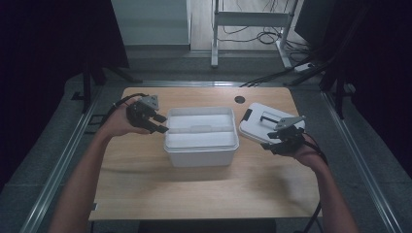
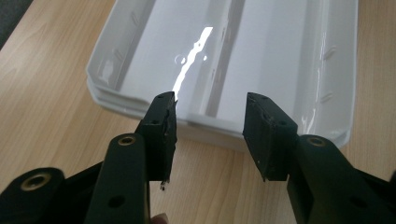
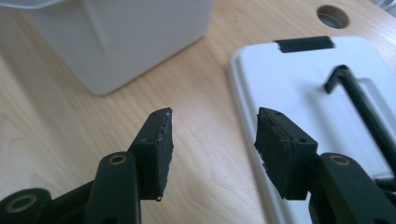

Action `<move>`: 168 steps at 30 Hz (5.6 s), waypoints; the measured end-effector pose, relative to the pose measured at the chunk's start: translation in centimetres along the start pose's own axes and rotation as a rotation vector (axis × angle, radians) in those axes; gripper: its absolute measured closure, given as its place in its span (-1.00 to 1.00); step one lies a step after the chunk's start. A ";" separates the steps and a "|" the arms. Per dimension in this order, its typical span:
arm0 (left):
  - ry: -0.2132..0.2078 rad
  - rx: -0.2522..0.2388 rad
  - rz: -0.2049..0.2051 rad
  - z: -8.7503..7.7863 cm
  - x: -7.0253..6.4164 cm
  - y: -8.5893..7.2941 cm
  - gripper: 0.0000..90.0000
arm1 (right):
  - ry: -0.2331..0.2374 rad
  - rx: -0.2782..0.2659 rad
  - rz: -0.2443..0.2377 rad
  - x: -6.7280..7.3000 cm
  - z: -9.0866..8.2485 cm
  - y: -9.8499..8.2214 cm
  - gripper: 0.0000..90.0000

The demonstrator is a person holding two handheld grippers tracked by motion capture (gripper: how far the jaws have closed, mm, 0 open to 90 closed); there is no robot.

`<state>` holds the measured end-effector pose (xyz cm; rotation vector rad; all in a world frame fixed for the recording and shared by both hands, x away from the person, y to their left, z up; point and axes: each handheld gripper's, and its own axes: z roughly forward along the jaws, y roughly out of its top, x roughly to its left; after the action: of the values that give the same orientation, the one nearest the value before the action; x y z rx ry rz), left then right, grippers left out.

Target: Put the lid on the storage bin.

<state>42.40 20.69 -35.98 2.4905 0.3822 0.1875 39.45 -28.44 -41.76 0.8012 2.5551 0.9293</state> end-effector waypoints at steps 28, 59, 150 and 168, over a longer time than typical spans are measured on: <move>-0.016 0.031 -0.091 0.8 0.6 -5.0 0.23 | -0.027 0.101 0.034 -5.0 1.2 0.4 0.06; -0.029 0.044 -0.140 1.7 0.9 -7.9 0.23 | -0.099 0.183 0.045 -10.0 5.0 2.5 0.18; -0.044 0.039 -0.172 2.7 0.3 -9.0 0.25 | -0.130 0.059 -0.270 -5.1 -5.4 9.6 0.86; -0.047 0.036 -0.168 2.4 0.0 -9.1 0.25 | -0.018 -0.010 -0.386 -0.9 -4.1 14.4 0.86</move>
<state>40.90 26.41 -43.26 2.4779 0.5770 0.0542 44.07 -21.86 -29.08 0.2912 2.5557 0.8029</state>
